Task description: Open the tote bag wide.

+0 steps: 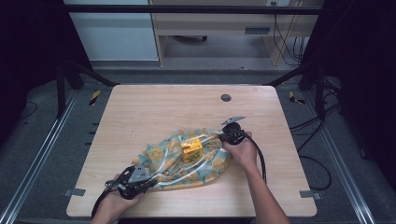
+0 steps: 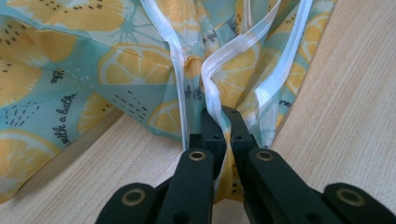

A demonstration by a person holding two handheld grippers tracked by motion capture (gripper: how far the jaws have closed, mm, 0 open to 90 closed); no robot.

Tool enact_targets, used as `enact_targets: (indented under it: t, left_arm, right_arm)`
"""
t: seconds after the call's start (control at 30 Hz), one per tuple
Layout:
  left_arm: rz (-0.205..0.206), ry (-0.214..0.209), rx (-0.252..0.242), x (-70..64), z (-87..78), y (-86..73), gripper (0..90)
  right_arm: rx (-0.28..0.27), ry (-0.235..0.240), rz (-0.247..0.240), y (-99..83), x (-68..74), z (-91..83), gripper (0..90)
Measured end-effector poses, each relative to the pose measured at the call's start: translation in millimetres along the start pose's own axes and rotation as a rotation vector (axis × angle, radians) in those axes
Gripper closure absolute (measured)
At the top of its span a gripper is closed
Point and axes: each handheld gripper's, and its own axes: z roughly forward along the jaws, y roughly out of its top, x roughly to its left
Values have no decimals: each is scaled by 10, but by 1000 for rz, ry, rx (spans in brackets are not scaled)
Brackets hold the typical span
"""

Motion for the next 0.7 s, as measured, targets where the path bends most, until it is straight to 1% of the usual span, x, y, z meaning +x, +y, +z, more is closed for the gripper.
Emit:
enact_targets:
  t: [0.23, 0.3, 0.33, 0.4, 0.5, 0.53, 0.6, 0.63, 0.67, 0.7]
  left_arm:
    - [-12, 7, -7, 4, -7, -9, 896]
    - [-17, 13, -12, 13, -18, -13, 892]
    - [-20, 18, -15, 20, -27, -17, 887]
    - [-34, 28, -35, 36, -45, -25, 859]
    - [-48, 43, -66, 49, -79, -29, 782]
    - [-47, 51, -81, 53, -92, -29, 747]
    - [-59, 65, -101, 56, -126, -26, 668]
    - [-60, 68, -105, 58, -135, -26, 631]
    - [-64, 72, -112, 61, -146, -27, 614]
    - [-65, 73, -117, 63, -150, -27, 590]
  right_arm:
    - [-4, 5, -1, -2, 8, -16, 900]
    - [-22, 9, -2, 2, 8, -47, 893]
    - [-30, 9, -12, 4, 2, -61, 874]
    - [-37, 6, -12, 12, 6, -101, 811]
    - [-58, -10, -16, 25, 8, -196, 707]
    - [-66, -18, -17, 32, 13, -233, 655]
    - [-78, -25, -22, 46, 27, -311, 558]
    - [-84, -29, -30, 51, 41, -365, 513]
    - [-91, -35, -41, 51, 47, -397, 490]
    - [-97, -42, -43, 53, 56, -453, 442]
